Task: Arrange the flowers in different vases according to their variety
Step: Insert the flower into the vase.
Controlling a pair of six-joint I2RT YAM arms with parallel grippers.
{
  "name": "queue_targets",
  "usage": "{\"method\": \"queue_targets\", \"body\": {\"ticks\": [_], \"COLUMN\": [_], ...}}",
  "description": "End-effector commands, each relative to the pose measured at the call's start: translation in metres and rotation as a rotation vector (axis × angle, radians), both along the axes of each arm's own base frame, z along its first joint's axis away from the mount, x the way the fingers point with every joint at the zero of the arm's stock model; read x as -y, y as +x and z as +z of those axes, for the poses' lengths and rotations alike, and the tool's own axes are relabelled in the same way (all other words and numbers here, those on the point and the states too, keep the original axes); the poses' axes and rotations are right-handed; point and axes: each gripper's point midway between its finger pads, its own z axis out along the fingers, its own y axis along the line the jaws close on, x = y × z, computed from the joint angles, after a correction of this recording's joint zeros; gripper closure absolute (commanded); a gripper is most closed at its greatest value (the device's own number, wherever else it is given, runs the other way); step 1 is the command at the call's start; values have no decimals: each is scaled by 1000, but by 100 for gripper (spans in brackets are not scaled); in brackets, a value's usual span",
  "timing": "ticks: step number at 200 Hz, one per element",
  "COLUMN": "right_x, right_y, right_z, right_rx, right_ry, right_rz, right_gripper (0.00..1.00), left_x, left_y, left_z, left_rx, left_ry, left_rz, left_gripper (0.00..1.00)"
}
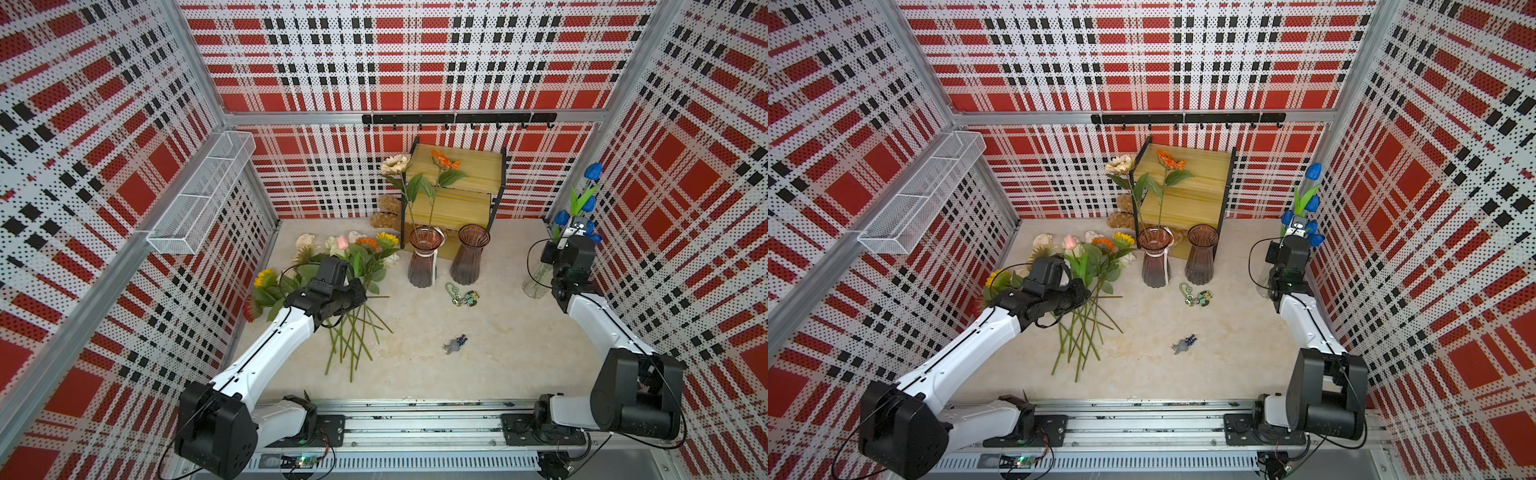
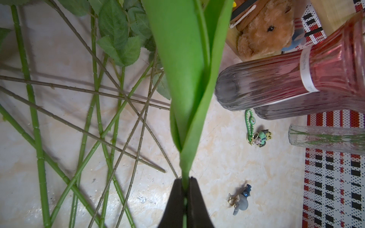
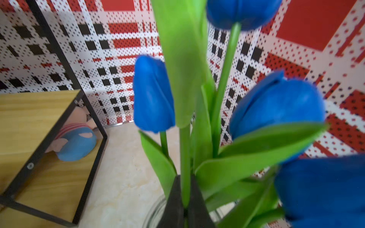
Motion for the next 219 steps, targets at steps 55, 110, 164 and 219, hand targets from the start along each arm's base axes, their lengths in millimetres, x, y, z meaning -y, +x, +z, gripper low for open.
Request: {"method": "queue_targets", "body": {"ticks": [55,110,164,219], "right_x": [-3,-45,-134,-272], "right_y": [-26,-56,-89,-101], "right_z": [-3,13,38,46], "right_rx": [-78,-188,-193,-300], "right_ry": [67,76,146,259], "right_rz": [-24,75,277,756], "right_gripper": [8,0,0,0], "left_x": [-1,1,24,55], "left_y": [-1,2,8,15], "left_z": [4,19,53,112], "left_rx": [15,54,169,370], "left_ry": [-3,-7,34,40], "left_rz": [-13,-20,-100,-180], "left_gripper": [100,100,100,100]}}
